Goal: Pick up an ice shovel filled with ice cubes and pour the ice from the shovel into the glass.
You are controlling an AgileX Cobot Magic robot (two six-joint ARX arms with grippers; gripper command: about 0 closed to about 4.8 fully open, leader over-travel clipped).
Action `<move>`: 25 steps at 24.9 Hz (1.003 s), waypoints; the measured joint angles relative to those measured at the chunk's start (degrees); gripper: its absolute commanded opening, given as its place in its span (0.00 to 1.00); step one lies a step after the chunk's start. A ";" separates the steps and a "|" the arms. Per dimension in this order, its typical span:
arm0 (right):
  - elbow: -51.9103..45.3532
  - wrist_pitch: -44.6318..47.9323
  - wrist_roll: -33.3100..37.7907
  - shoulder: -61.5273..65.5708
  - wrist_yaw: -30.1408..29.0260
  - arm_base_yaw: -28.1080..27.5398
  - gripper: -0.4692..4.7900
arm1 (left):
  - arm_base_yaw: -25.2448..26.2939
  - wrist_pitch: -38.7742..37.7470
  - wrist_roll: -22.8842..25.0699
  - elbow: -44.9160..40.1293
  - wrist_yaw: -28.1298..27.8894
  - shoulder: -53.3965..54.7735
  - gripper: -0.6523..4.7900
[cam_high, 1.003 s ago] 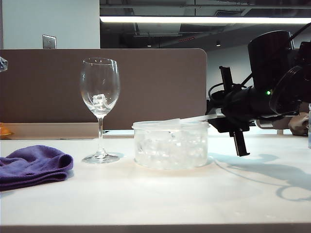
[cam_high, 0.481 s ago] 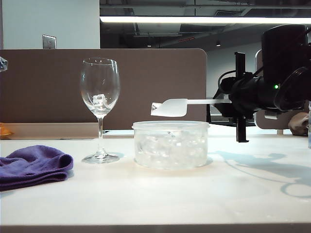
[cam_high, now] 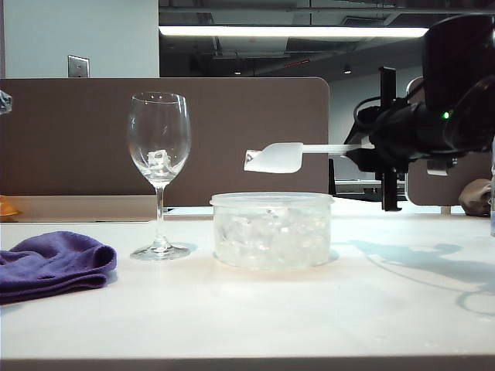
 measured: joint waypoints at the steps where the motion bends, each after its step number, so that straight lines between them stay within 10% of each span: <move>1: 0.24 -0.61 0.02 -0.33 0.02 0.00 0.08 | 0.00 0.00 0.00 0.00 0.00 -0.02 0.11; 25: 19.10 -26.47 -4.61 -9.46 -1.95 2.01 0.08 | 0.00 0.00 0.00 0.00 0.00 0.00 0.11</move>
